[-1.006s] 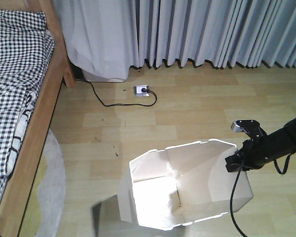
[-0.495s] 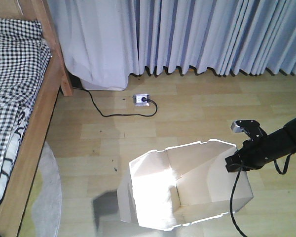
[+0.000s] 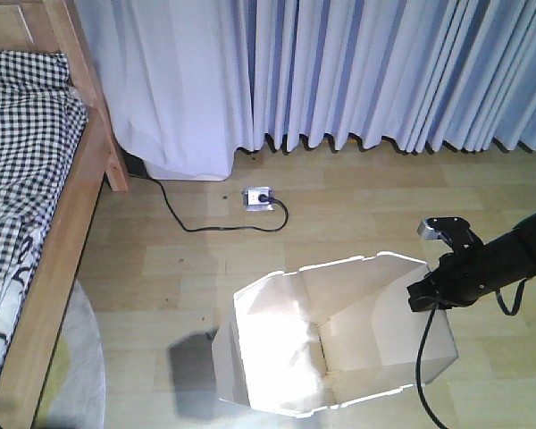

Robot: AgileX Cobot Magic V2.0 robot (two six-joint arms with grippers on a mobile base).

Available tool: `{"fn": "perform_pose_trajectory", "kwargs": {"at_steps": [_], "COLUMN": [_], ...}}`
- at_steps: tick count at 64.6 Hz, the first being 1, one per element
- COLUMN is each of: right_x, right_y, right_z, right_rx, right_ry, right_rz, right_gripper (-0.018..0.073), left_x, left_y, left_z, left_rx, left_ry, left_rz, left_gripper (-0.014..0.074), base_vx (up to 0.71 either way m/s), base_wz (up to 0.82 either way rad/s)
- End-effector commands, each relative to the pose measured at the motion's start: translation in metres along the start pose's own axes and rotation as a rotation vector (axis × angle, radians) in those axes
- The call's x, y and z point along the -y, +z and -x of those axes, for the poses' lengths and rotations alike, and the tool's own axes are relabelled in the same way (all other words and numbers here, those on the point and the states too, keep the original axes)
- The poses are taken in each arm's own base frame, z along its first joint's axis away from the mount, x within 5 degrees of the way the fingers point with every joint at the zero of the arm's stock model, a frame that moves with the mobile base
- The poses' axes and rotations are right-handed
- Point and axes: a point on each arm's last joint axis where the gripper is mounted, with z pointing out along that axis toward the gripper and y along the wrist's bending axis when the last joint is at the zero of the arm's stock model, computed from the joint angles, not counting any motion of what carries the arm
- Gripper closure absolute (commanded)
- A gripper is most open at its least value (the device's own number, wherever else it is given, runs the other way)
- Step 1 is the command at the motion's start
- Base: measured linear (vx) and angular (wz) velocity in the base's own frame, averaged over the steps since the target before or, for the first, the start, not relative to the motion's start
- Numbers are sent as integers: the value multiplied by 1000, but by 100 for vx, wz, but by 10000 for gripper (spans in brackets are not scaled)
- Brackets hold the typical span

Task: Move trash bin to bedside with robot
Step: 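Keep holding the bin while the base approaches the bedside by the curtains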

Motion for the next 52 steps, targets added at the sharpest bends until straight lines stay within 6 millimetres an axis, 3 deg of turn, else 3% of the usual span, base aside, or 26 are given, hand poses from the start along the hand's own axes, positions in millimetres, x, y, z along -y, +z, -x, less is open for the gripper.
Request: {"fn": "perform_pose_trajectory", "kwargs": {"at_steps": [1,52], "right_x": [-21,-21], "right_y": [-22,-22], "right_z": [15,15], "right_rx": [75,75], "right_ry": [18,18], "right_rz": [155,155], "right_gripper": [564,564], "left_x": [0,0], "left_y": [0,0], "left_z": [3,3], "left_rx": [69,69], "left_ry": [-23,-23], "left_rz": [-7,-7], "left_gripper": [603,603], "base_vx": [19,18], "base_wz": [1,2]}}
